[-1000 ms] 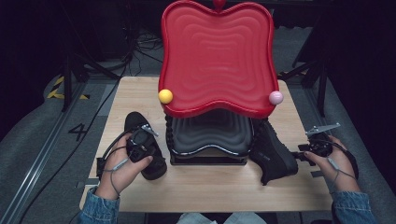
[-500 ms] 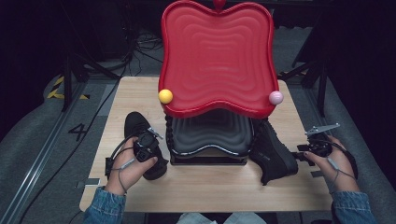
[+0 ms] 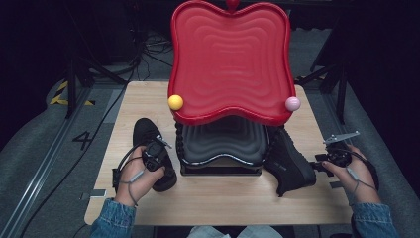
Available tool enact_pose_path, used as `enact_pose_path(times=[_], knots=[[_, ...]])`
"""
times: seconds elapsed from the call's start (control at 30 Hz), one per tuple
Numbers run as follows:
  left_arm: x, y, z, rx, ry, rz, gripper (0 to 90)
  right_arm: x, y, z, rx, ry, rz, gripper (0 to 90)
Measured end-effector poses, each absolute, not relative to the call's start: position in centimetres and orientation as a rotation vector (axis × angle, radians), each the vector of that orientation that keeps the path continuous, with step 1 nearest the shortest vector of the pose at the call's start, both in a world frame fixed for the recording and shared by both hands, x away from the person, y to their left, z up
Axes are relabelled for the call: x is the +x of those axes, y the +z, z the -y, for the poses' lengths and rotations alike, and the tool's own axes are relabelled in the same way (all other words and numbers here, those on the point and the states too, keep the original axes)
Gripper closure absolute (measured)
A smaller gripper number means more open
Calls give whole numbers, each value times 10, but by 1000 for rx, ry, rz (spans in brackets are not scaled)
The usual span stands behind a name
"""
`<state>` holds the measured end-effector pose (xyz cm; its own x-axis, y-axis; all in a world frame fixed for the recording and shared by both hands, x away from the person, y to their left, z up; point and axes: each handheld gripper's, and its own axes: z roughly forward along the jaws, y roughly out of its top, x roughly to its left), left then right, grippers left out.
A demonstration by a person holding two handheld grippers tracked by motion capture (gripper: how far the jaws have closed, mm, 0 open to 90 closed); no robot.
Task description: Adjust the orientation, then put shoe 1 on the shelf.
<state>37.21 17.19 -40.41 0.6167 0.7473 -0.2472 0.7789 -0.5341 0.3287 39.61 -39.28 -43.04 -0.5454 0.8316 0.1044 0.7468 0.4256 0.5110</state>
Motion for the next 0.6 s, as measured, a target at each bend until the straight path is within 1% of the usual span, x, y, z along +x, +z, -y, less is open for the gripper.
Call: enact_pose_path(times=[0.37,0.47,0.6], knots=[[369,-406,-170,2433,-82,-1211,859,397,-431,391,1399,763,-2514,400],[368,-407,-173,2407,-93,-1216,874,398,-431,392,1403,763,-2510,401],[365,-405,-171,2425,-63,-1198,882,397,-431,391,1401,769,-2508,401]])
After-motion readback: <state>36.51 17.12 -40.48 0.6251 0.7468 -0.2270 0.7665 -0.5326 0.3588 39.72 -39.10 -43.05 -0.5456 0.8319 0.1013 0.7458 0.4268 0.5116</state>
